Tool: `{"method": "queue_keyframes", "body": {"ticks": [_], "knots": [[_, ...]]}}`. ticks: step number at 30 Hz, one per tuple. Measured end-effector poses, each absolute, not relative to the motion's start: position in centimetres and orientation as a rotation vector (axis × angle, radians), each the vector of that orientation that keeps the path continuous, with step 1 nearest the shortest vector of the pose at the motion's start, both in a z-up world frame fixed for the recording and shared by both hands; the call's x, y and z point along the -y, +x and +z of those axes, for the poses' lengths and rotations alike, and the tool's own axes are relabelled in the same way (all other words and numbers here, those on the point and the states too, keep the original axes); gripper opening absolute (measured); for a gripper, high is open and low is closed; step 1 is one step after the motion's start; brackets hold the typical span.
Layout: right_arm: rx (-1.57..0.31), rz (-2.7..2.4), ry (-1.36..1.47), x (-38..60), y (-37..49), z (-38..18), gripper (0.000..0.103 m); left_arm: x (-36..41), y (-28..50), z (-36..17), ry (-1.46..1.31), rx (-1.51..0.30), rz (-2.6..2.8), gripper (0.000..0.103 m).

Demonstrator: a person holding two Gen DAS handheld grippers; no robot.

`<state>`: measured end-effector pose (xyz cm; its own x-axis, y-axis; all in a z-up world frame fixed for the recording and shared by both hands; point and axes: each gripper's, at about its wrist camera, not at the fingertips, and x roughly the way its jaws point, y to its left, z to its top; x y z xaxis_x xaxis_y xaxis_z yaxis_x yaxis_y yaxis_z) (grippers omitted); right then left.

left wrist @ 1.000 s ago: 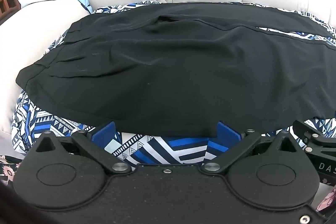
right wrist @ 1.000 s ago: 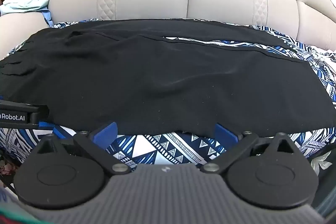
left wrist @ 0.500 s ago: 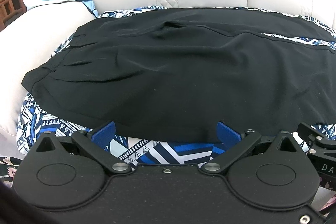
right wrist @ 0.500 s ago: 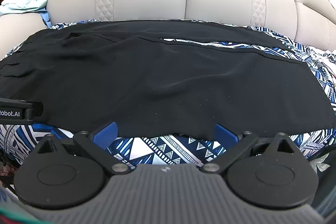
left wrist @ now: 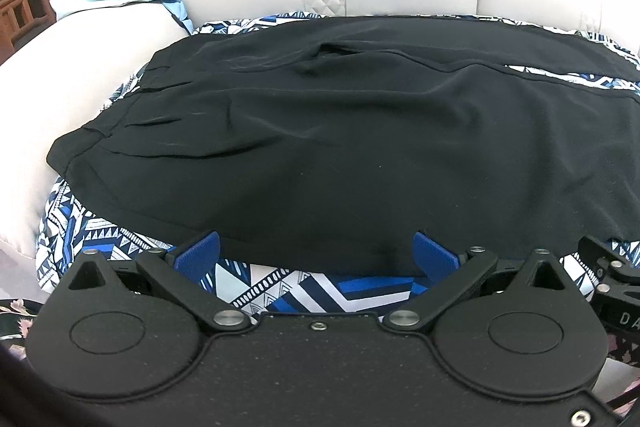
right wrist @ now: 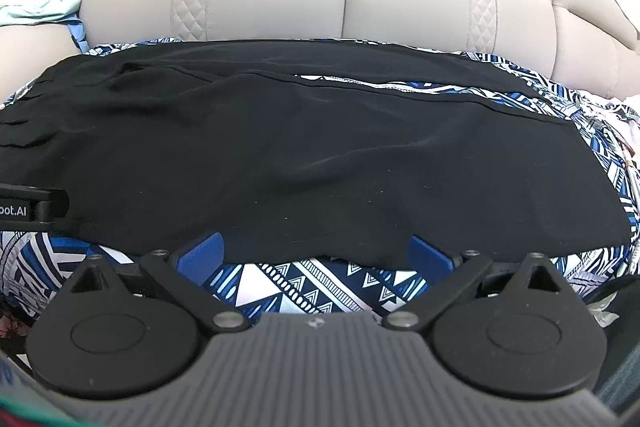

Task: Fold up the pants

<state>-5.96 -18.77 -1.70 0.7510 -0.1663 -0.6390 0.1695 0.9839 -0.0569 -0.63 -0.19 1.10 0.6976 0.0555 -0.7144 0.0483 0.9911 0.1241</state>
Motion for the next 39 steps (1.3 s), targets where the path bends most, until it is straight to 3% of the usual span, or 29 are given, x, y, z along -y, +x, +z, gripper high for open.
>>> {"method": "queue_keyframes", "body": {"ticks": [39], "knots": [[-0.652, -0.238, 0.045, 20.5, -6.3, -1.1, 0.103, -0.3, 1.0, 1.7, 0.11, -0.795, 0.03, 0.103]]}}
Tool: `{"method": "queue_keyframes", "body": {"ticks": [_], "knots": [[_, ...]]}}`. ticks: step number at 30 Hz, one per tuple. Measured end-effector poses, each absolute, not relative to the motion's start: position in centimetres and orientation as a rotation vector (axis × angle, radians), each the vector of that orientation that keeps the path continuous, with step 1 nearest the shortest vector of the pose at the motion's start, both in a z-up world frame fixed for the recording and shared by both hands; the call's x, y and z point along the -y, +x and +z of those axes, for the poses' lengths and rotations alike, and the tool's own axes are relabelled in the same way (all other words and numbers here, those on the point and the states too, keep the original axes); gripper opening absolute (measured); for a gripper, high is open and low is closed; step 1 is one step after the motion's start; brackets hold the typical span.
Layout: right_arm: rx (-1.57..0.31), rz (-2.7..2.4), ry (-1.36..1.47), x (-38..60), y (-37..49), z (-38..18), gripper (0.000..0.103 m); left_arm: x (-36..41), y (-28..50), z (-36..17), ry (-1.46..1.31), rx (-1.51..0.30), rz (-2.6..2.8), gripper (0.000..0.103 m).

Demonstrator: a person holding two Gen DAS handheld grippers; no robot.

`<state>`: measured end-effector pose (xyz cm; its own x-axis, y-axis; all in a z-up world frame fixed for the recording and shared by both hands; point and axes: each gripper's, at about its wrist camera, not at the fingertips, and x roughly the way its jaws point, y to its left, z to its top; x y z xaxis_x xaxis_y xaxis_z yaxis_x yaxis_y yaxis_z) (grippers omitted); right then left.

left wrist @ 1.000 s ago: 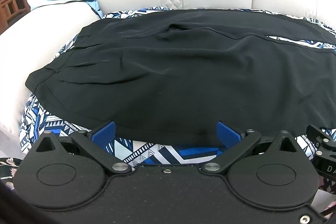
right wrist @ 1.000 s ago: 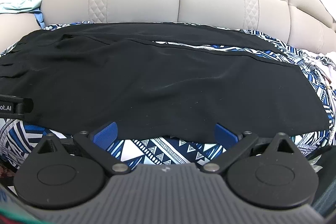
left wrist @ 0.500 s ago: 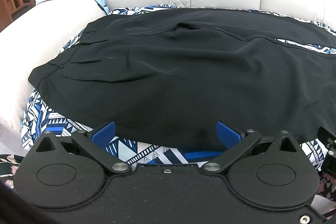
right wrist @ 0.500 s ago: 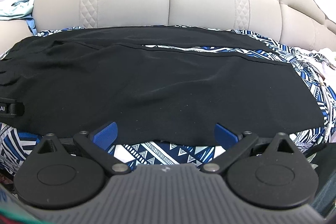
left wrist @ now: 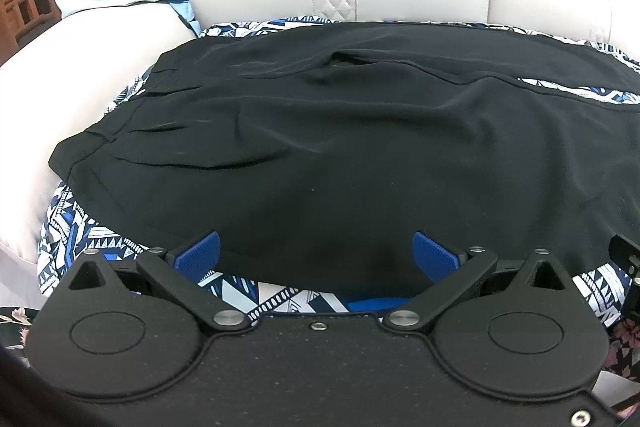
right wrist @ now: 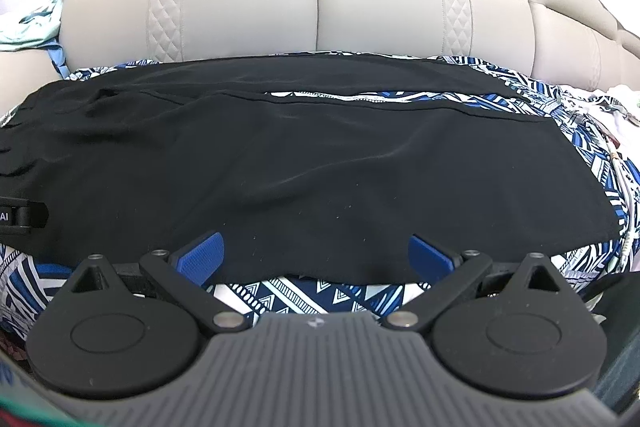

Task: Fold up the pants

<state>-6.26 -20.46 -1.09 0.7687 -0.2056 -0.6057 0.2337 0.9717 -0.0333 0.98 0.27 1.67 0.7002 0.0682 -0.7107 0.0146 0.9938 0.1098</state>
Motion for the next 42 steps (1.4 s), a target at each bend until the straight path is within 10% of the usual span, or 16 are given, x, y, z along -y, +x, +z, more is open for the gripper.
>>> {"method": "queue_keyframes", "body": {"ticks": [24, 42], "knots": [[-0.653, -0.297, 0.034, 29.9, 14.1, 5.9, 0.103, -7.3, 25.3, 7.5, -0.196, -0.903, 0.292, 0.102], [-0.82, -0.591, 0.268, 37.7, 39.2, -0.6, 0.096, -10.7, 44.5, -0.4, -0.341, -0.948, 0.611, 0.091]]}}
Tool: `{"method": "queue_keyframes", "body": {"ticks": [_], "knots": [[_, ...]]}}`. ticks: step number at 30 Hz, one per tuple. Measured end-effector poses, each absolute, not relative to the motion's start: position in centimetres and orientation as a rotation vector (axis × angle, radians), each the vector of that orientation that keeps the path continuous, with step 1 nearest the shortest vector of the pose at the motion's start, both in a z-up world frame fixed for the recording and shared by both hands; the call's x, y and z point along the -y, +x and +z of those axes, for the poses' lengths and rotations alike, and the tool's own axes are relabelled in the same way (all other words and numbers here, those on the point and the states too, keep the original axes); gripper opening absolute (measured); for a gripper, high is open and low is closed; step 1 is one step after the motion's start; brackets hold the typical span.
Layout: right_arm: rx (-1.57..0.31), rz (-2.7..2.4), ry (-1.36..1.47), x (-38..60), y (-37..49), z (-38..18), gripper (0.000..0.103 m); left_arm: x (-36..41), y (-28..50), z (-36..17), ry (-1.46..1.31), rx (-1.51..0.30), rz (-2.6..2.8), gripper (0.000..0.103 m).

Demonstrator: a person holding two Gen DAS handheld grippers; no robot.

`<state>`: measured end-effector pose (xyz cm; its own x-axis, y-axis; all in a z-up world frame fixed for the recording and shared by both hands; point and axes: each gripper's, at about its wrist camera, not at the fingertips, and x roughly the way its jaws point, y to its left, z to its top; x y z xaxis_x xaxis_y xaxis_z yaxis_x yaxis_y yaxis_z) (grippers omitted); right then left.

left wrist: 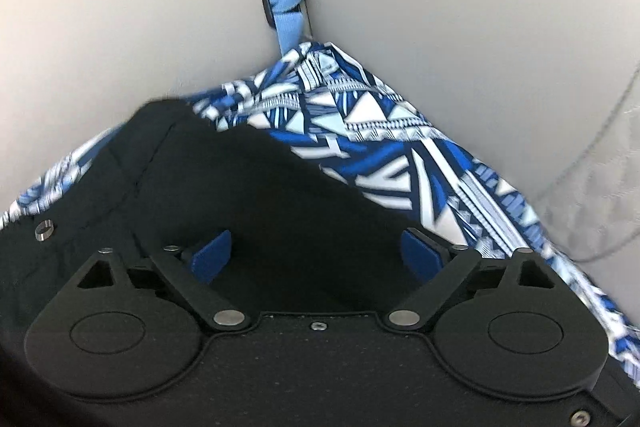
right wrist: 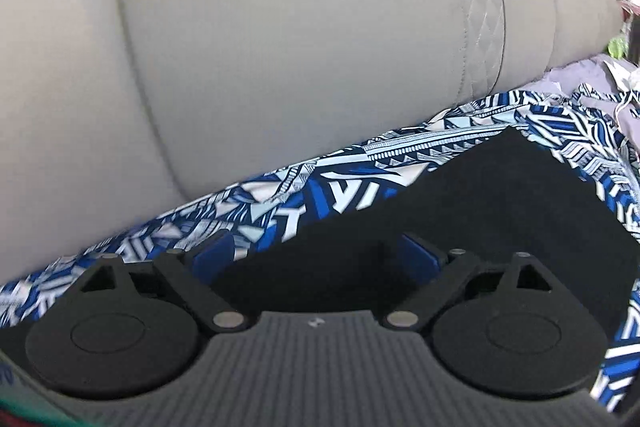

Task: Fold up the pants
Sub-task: 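Lower both grippers onto the trouser ends and close them on the fabric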

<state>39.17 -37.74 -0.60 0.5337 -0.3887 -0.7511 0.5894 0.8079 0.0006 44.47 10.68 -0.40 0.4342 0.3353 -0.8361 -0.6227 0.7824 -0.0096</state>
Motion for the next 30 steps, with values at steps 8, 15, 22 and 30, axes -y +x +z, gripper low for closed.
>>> {"method": "queue_keyframes", "body": {"ticks": [8, 15, 22, 30], "knots": [[-0.836, -0.755, 0.176, 37.0, 41.1, -3.4, 0.086, -10.5, 45.3, -1.9, -0.307, -0.912, 0.67, 0.103], [-0.816, -0.814, 0.172, 37.2, 40.3, -2.8, 0.045, -10.6, 44.7, -1.6, -0.299, -0.902, 0.65, 0.095], [-0.826, -0.751, 0.263, 38.5, 38.7, -1.6, 0.009, -10.3, 43.1, -0.4, -0.255, -0.852, 0.704, 0.013], [-0.82, -0.686, 0.385, 39.9, 35.5, 0.0, 0.007, -11.6, 41.1, 0.9, -0.326, -0.851, 0.668, 0.0]]}}
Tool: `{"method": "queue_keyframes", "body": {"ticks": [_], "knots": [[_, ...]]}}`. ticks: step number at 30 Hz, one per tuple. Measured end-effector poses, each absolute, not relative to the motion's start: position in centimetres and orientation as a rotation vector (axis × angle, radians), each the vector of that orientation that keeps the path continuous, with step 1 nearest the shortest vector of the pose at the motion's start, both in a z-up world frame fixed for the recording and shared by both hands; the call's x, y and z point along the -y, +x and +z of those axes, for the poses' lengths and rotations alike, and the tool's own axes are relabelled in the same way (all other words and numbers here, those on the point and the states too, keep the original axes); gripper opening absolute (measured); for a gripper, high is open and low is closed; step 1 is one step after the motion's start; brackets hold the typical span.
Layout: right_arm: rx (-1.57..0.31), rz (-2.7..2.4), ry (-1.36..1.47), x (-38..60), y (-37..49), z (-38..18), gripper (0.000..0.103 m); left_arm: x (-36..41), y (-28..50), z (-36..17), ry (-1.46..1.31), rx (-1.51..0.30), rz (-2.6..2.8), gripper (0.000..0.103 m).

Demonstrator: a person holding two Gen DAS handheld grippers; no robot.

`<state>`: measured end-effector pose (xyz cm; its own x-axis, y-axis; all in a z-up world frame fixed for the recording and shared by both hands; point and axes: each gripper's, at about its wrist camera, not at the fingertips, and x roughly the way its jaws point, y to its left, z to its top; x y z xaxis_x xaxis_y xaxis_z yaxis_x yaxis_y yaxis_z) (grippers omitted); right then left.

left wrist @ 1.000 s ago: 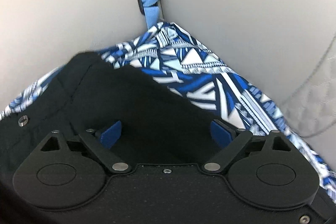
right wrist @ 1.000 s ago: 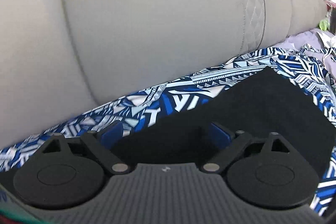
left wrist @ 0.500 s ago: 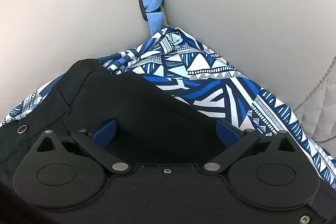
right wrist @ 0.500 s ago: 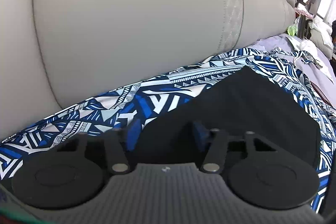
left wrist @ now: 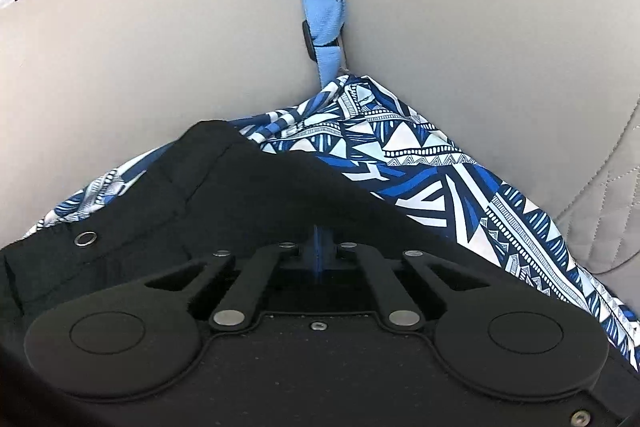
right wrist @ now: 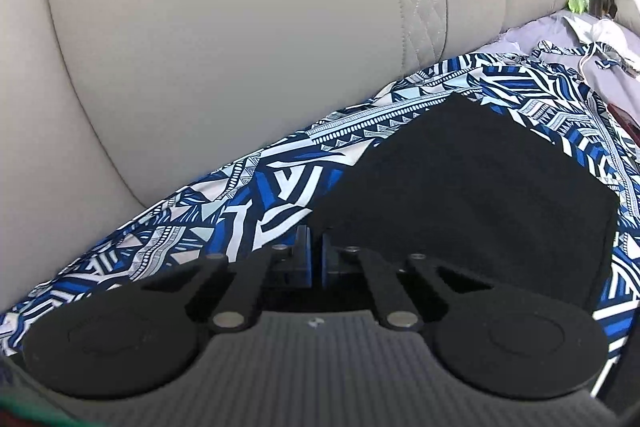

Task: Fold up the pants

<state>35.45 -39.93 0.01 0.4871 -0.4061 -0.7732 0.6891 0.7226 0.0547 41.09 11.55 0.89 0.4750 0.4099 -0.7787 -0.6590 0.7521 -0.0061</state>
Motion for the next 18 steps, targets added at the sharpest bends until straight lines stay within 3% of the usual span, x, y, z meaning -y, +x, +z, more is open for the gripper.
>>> {"method": "queue_keyframes", "body": {"ticks": [18], "knots": [[-0.768, -0.504, 0.389, 41.0, 24.1, 5.6, 0.007, -11.9, 34.4, 5.3, -0.315, -0.819, 0.563, 0.0]]}}
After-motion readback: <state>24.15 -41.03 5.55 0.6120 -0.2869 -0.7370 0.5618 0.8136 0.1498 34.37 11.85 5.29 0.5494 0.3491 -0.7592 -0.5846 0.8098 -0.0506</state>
